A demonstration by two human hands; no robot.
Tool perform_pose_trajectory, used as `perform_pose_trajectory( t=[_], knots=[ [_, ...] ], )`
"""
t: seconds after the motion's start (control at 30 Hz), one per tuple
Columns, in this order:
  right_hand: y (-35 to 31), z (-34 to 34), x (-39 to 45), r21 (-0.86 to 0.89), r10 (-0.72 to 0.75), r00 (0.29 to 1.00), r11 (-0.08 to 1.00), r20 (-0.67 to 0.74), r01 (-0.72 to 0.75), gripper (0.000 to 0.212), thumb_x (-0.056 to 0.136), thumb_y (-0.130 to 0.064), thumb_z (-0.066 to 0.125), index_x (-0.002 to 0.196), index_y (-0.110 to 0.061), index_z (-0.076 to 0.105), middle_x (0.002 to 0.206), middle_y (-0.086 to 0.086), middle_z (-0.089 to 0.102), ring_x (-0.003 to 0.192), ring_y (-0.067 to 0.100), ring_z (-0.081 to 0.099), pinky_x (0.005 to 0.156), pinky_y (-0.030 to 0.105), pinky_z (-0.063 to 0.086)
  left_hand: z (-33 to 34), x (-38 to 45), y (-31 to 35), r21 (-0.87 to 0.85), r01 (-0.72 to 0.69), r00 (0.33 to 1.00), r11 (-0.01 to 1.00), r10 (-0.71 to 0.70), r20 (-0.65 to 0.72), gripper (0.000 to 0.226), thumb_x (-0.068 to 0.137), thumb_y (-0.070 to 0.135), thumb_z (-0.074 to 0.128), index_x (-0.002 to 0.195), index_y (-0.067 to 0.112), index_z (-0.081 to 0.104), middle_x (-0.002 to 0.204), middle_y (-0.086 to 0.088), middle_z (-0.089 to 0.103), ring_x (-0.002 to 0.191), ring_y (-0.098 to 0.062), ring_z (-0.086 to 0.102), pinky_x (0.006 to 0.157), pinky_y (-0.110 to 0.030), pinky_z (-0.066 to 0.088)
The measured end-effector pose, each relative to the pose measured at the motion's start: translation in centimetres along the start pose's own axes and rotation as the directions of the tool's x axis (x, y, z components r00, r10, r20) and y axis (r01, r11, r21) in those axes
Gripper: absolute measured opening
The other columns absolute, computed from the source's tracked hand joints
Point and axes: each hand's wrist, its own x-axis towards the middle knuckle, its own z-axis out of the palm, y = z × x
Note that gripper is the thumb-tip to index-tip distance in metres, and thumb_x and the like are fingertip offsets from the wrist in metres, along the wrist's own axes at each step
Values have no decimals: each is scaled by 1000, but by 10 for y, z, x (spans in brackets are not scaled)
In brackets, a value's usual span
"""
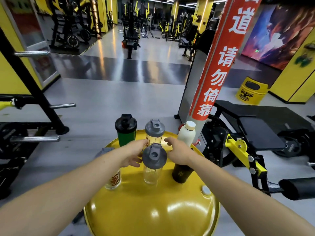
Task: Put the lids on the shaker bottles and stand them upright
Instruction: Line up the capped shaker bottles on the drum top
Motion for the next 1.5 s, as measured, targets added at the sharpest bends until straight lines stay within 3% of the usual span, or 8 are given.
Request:
perform_pose_trajectory(
  t=[0.13, 0.27, 0.77, 0.93, 1.1, 1.2, 1.33, 1.5],
  knots=[
    [5, 7, -3, 87, 138, 987, 986, 87, -145, 48, 88, -4, 56, 136, -10, 55, 117, 12, 68, 91, 25, 66, 67, 31, 59, 7, 1, 0, -78, -42, 999, 996, 40, -25, 52, 101, 45, 42, 138, 9, 50, 124, -15, 59, 90, -29, 65, 85, -45, 58],
    [7, 12, -2, 253, 152, 983, 952, 99, -172, 37, 87, -5, 47, 120, -10, 63, 101, 16, 70, 94, 34, 70, 82, 48, 62, 12, -4, 5, -139, -37, 999, 990, 35, -18, 46, 102, 42, 42, 130, 6, 52, 117, -20, 60, 83, -30, 66, 73, -42, 60],
    [7, 12, -9, 285, 143, 985, 944, 100, -166, 43, 85, -5, 50, 126, -12, 62, 104, 14, 70, 95, 31, 70, 84, 48, 61, 8, -4, 3, -122, -44, 999, 992, 44, -4, 46, 102, 42, 43, 126, 5, 55, 109, -18, 61, 97, -37, 65, 85, -46, 59],
    [6, 12, -10, 257, 147, 985, 952, 92, -166, 43, 88, -6, 49, 130, -12, 60, 106, 13, 69, 95, 29, 70, 84, 46, 62, 6, -3, 5, -46, -39, 999, 998, 38, -20, 45, 101, 46, 41, 121, 8, 57, 122, -20, 61, 107, -40, 63, 92, -48, 56],
    [2, 1, -13, 203, 156, 986, 965, 59, -164, 56, 94, -10, 47, 149, -16, 43, 142, 8, 55, 124, 28, 55, 90, 29, 50, 7, 3, 11, 102, -76, 993, 992, 85, -77, 48, 101, 46, 42, 129, 10, 56, 131, -14, 58, 114, -34, 59, 92, -41, 52],
    [-2, -7, -15, 213, 131, 991, 968, 17, -132, 55, 93, -10, 45, 148, -16, 44, 145, 8, 53, 116, 23, 54, 81, 27, 46, 0, 7, 15, 217, -181, 964, 959, 216, -154, 40, 100, 41, 46, 125, 13, 61, 130, -12, 60, 107, -27, 59, 93, -37, 50],
    [-22, -18, -20, 223, 25, 998, 975, -59, -11, 53, 91, -3, 47, 143, -14, 50, 140, 7, 58, 127, 26, 54, 102, 38, 50, -30, -1, 19, 341, -250, 912, 906, 339, -233, 39, 96, 46, 49, 105, 13, 70, 108, -9, 68, 100, -26, 61, 92, -41, 50],
    [-66, -4, -19, 221, -99, 995, 970, -6, 98, 50, 93, -1, 45, 142, -12, 52, 139, 7, 60, 128, 25, 54, 104, 37, 49, -86, -9, 8, 364, -180, 906, 914, 298, -300, 41, 94, 45, 50, 91, 10, 69, 97, -14, 71, 83, -26, 58, 83, -40, 49]
  ],
)
